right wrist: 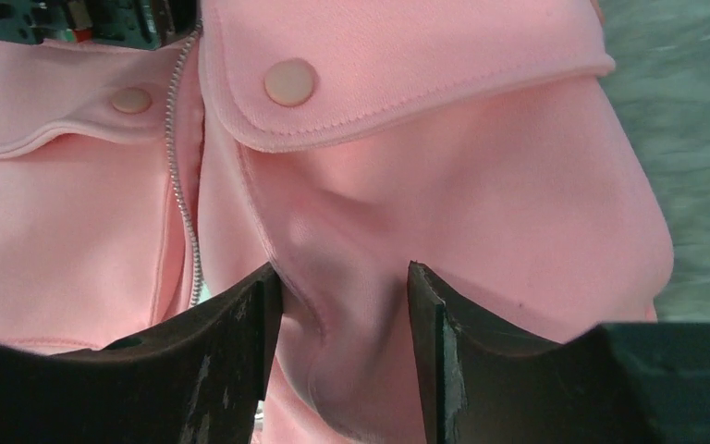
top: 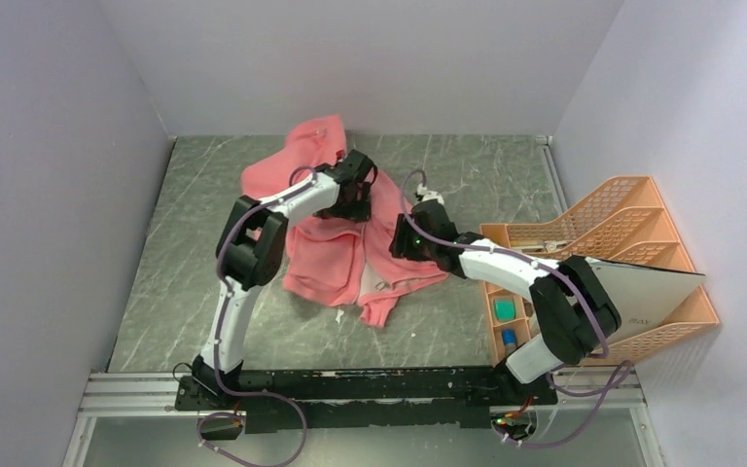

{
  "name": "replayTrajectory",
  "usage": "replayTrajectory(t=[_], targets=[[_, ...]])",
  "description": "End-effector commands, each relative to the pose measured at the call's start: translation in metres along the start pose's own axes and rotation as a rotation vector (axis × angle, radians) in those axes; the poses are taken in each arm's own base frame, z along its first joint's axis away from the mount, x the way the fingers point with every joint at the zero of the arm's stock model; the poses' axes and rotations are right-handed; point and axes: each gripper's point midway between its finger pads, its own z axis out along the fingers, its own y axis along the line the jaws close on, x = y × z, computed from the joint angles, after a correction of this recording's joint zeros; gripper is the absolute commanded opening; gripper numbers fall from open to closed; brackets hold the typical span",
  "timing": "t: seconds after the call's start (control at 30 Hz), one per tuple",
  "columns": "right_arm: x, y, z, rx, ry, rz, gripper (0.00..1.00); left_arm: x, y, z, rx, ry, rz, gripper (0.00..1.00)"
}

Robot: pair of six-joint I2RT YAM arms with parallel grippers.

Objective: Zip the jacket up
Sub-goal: Flatten out the jacket at the center of the board.

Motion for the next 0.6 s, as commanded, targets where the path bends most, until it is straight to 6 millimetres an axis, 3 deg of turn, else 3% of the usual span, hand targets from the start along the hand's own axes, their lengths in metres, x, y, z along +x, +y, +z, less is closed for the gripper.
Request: replayTrajectory(t=[0.0, 0.1, 0.27, 0.37, 0.57], targets=[[-0.033, -0.001, -0.012, -0.032, -0.056, 0.012, 0.55, -0.068, -0.053, -0.004, 0.135, -0.159, 0.003, 0.96], [-0.046, 0.013, -0.03, -0.097, -0.087, -0.03, 0.6, -0.089, -0.045, -0.032, 0.126, -0.218, 0.014, 0.97], [-0.057, 0.035, -0.065, -0.211, -0.119, -0.069, 0.69, -0.098, -0.023, -0.097, 0.222, -0.328, -0.054, 0.97], [-0.064, 0.041, -0.086, -0.246, -0.15, -0.075, 0.72, -0.084, 0.002, -0.128, 0.224, -0.358, -0.1, 0.97], [-0.07, 0.045, -0.106, -0.278, -0.2, -0.059, 0.79, -0.059, 0.055, -0.156, 0.291, -0.359, -0.236, 0.97]])
